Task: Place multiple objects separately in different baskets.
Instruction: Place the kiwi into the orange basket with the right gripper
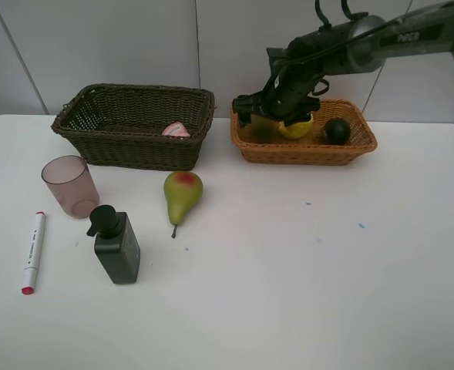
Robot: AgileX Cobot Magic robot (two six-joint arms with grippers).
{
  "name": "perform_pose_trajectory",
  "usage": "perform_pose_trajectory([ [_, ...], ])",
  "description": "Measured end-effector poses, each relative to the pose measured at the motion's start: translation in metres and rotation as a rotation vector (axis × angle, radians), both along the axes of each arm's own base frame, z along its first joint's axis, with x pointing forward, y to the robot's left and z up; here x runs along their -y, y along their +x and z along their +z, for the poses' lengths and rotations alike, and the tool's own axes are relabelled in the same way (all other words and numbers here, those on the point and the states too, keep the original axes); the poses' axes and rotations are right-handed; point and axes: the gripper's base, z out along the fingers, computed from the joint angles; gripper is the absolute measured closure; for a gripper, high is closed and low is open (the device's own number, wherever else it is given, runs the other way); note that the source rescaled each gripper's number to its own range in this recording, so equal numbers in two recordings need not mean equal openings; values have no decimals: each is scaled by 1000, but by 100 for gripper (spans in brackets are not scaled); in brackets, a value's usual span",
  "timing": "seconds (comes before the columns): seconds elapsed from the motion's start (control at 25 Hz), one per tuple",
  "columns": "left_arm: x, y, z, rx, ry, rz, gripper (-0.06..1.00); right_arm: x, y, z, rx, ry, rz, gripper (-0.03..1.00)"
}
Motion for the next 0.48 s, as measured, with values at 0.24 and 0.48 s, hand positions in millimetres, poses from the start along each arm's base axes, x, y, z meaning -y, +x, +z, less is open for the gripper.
perform_pose_trajectory([
  [0.24,0,0,0,0,0,0,5,0,-5,13,-11,4,-8,-3],
  [0.48,0,0,0,0,0,0,5,-16,-35,56,-106,26,-16,-3],
])
